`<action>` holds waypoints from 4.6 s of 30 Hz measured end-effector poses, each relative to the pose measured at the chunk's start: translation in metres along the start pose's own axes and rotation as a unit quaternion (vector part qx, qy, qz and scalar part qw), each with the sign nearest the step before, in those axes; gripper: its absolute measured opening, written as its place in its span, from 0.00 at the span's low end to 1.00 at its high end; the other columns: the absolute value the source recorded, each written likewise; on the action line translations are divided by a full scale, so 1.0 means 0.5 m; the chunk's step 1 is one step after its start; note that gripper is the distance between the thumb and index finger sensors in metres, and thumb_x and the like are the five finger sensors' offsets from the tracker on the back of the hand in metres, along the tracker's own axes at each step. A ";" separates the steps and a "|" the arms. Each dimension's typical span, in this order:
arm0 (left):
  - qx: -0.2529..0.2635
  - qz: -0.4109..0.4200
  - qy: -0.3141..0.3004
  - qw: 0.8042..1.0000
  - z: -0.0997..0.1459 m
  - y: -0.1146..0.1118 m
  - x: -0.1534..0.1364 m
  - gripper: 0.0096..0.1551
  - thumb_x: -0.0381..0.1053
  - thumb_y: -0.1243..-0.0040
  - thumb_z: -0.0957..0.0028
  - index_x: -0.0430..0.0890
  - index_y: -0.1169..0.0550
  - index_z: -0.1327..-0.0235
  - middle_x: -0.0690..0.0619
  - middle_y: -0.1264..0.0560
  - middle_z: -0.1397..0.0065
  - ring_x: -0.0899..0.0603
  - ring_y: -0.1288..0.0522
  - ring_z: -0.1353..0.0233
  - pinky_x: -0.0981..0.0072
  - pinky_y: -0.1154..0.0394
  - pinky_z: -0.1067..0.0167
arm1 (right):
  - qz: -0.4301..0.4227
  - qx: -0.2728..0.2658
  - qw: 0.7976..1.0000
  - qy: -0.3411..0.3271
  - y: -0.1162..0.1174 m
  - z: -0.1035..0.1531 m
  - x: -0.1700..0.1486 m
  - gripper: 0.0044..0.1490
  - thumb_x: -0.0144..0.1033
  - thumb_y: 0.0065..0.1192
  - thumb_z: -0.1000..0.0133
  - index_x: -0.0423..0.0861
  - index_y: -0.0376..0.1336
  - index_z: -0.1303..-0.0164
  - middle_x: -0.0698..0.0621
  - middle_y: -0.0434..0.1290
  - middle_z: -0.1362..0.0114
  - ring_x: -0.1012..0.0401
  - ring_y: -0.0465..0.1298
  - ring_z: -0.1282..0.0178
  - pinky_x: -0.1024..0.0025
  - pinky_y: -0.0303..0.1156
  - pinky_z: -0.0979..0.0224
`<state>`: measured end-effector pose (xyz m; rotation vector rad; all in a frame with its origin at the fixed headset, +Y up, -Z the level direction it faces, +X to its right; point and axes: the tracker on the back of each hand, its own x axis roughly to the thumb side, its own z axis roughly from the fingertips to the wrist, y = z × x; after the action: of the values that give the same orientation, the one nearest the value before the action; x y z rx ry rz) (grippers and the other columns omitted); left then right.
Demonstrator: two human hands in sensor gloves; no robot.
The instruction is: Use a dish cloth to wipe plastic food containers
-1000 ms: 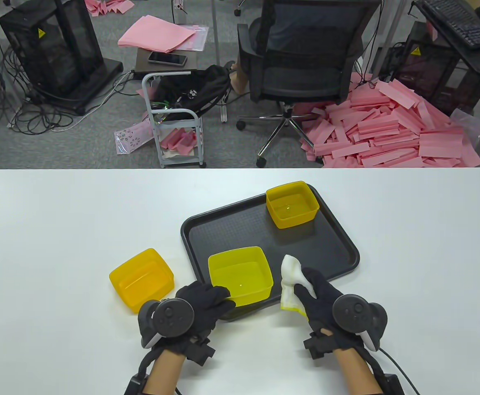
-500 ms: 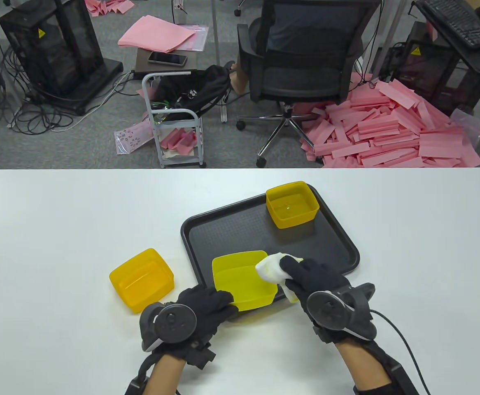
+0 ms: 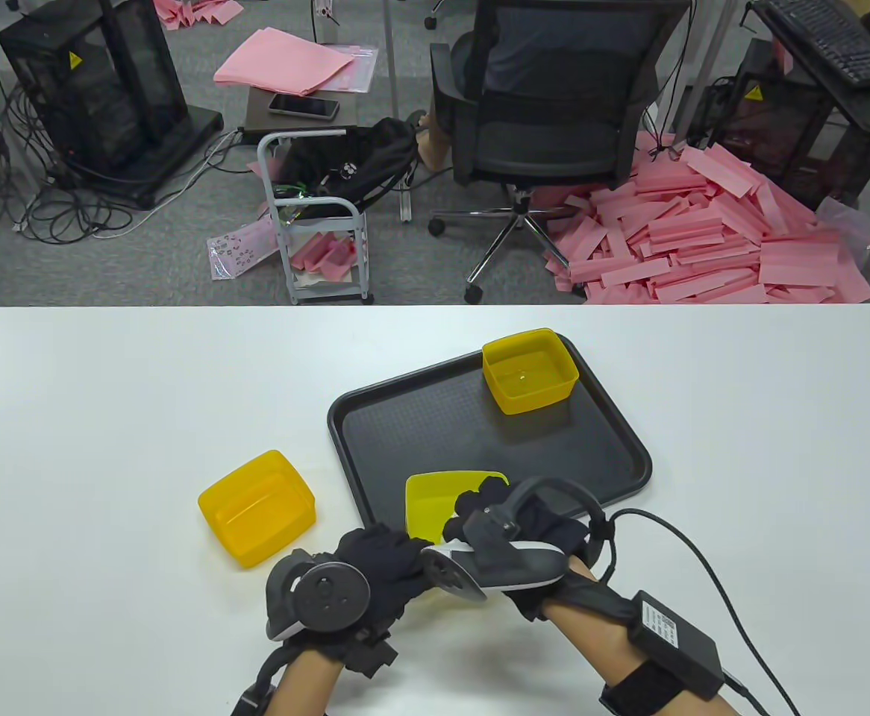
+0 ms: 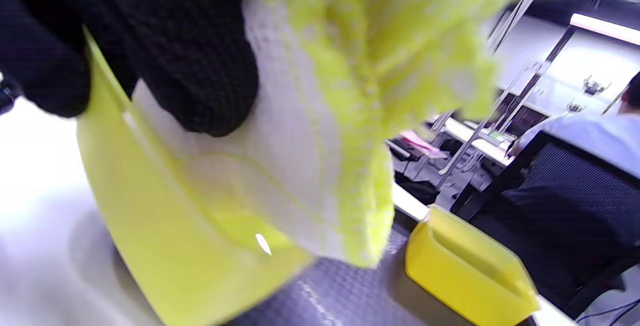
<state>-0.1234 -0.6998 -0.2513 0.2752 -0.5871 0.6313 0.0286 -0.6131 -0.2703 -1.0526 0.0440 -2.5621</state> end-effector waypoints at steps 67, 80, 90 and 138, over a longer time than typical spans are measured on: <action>0.062 0.011 -0.031 0.998 0.009 0.005 0.058 0.20 0.62 0.22 0.63 0.54 0.10 0.63 0.50 0.14 0.68 0.43 0.17 0.65 0.52 0.19 0.64 | 0.088 -0.046 0.991 0.092 -0.027 -0.066 -0.015 0.30 0.57 0.77 0.52 0.58 0.69 0.42 0.58 0.83 0.48 0.55 0.84 0.60 0.70 0.81 0.67; 0.073 0.014 -0.004 0.997 0.009 0.012 0.046 0.20 0.62 0.22 0.63 0.54 0.10 0.62 0.50 0.14 0.68 0.43 0.17 0.65 0.53 0.19 0.64 | 0.147 0.046 0.987 0.053 -0.002 -0.028 -0.045 0.29 0.50 0.81 0.54 0.63 0.71 0.42 0.60 0.82 0.41 0.53 0.82 0.50 0.66 0.82 0.58; 0.066 0.019 0.008 0.998 0.010 0.006 0.040 0.19 0.61 0.23 0.62 0.54 0.11 0.61 0.49 0.15 0.67 0.42 0.17 0.65 0.52 0.19 0.64 | 0.021 0.197 0.980 0.011 -0.011 -0.031 -0.034 0.27 0.48 0.79 0.51 0.63 0.70 0.41 0.60 0.81 0.38 0.56 0.83 0.48 0.70 0.83 0.57; 0.089 0.012 0.018 0.996 0.015 0.001 0.043 0.21 0.61 0.24 0.61 0.52 0.11 0.61 0.50 0.15 0.69 0.43 0.17 0.67 0.53 0.19 0.66 | -0.313 0.210 0.923 0.079 0.037 -0.049 -0.088 0.32 0.46 0.63 0.42 0.49 0.63 0.28 0.55 0.81 0.39 0.54 0.82 0.52 0.69 0.81 0.61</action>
<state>-0.1128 -0.6925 -0.2327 0.4242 -0.5014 0.7125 0.0467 -0.6175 -0.3207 -0.7677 -0.8969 -2.9910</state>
